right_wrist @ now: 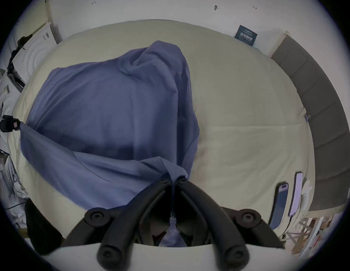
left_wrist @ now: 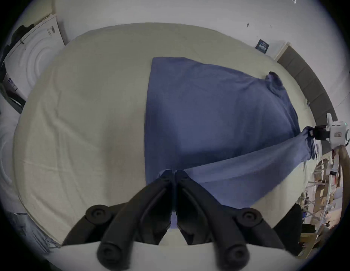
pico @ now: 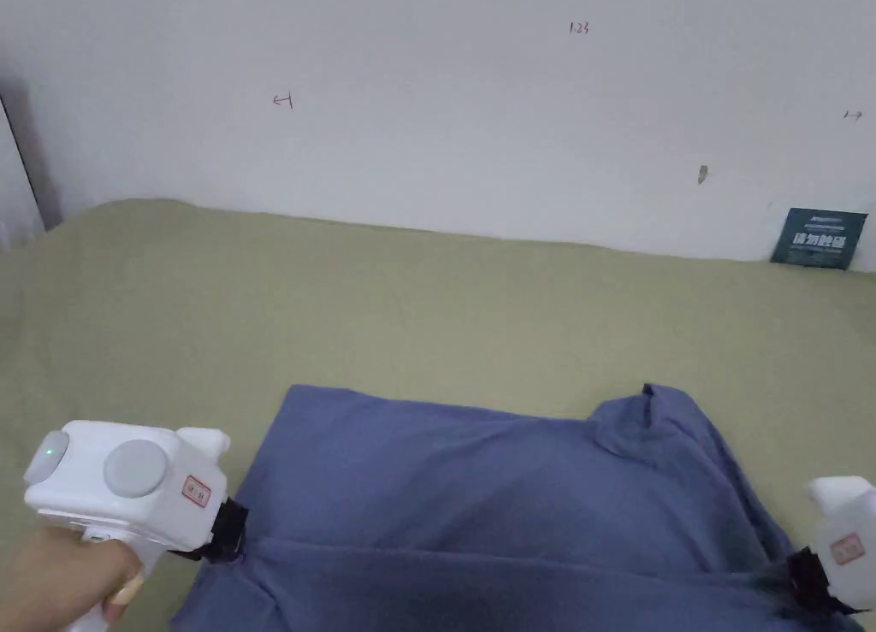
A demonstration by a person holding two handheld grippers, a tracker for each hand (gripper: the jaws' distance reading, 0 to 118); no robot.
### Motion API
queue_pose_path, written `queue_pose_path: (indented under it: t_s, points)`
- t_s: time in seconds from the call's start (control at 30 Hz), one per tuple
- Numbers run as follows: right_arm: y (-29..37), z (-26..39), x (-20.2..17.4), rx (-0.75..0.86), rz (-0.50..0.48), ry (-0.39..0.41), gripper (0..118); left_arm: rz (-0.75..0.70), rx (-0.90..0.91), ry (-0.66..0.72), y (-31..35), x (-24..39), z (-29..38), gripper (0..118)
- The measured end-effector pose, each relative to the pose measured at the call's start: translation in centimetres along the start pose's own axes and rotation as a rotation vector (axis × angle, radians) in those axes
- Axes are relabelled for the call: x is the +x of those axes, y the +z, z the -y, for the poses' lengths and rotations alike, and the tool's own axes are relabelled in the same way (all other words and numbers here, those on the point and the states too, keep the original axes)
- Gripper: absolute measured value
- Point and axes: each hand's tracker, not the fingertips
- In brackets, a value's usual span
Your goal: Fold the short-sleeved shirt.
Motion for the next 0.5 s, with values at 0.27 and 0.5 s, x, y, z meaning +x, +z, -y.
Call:
queue_pose_path:
  t_s: [0.27,0.5]
  points:
    - [2.2,3.7,3.1,0.174,-0.039,-0.132,83,-0.024,0.021,0.080,2.8,-1.6,3.5,91]
    - [8.5,10.1,2.9,0.189,-0.079,-0.231,45,-0.041,0.306,0.126,10.8,-0.9,8.7,39]
